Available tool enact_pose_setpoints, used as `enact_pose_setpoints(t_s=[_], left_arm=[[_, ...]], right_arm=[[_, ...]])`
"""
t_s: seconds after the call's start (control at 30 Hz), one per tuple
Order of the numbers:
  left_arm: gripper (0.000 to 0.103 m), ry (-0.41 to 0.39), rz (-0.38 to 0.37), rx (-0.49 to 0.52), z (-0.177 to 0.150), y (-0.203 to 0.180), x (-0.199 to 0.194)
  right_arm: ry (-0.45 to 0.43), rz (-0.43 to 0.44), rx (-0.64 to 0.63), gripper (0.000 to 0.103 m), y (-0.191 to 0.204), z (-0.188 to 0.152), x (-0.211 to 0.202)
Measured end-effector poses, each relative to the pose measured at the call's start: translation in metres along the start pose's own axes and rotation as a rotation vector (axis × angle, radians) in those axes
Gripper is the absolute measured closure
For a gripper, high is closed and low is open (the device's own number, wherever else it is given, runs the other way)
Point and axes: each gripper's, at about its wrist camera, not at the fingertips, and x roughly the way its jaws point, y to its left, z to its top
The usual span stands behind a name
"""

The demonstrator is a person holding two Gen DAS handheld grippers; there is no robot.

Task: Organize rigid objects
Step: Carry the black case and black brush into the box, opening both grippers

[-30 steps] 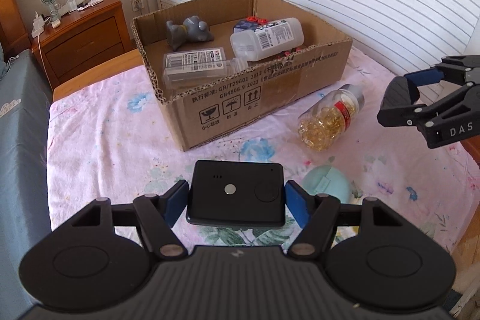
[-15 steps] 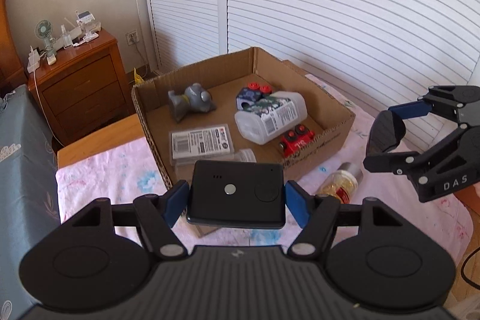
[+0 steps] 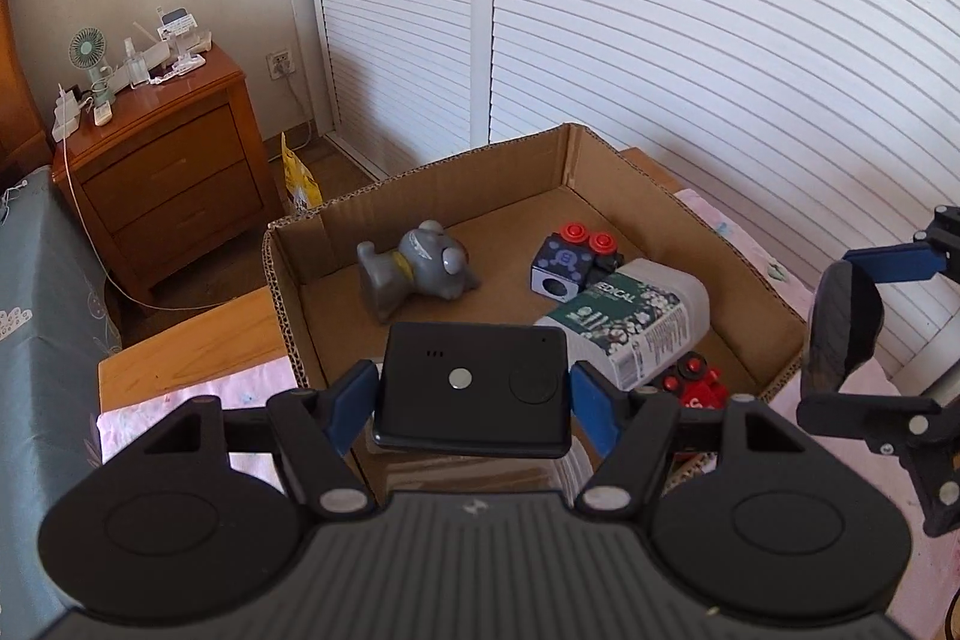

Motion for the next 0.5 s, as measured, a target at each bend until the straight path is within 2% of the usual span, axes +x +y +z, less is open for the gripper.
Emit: enact_pose_setpoints(t_s=[0.13, 0.17, 0.2, 0.27, 0.37, 0.5], left_arm=[[0.033, -0.019, 0.036, -0.021, 0.009, 0.006, 0.018], [0.031, -0.026, 0.044, -0.030, 0.010, 0.008, 0.021], [0.023, -0.032, 0.047, -0.040, 0.012, 0.010, 0.023], [0.019, -0.045, 0.056, -0.062, 0.011, 0.014, 0.024], [0.013, -0.054, 0.048, -0.092, 0.004, 0.021, 0.016], [0.010, -0.070, 0.053, -0.102, -0.013, 0.023, -0.006]], right_arm=[[0.005, -0.001, -0.007, 0.010, -0.001, 0.007, 0.009], [0.005, 0.000, -0.007, 0.010, -0.001, 0.009, 0.011], [0.006, 0.002, -0.007, 0.010, -0.002, 0.010, 0.013], [0.006, 0.003, -0.006, 0.010, -0.002, 0.014, 0.016], [0.007, 0.003, -0.006, 0.010, -0.002, 0.018, 0.019], [0.010, -0.003, -0.018, 0.010, -0.001, 0.027, 0.025]])
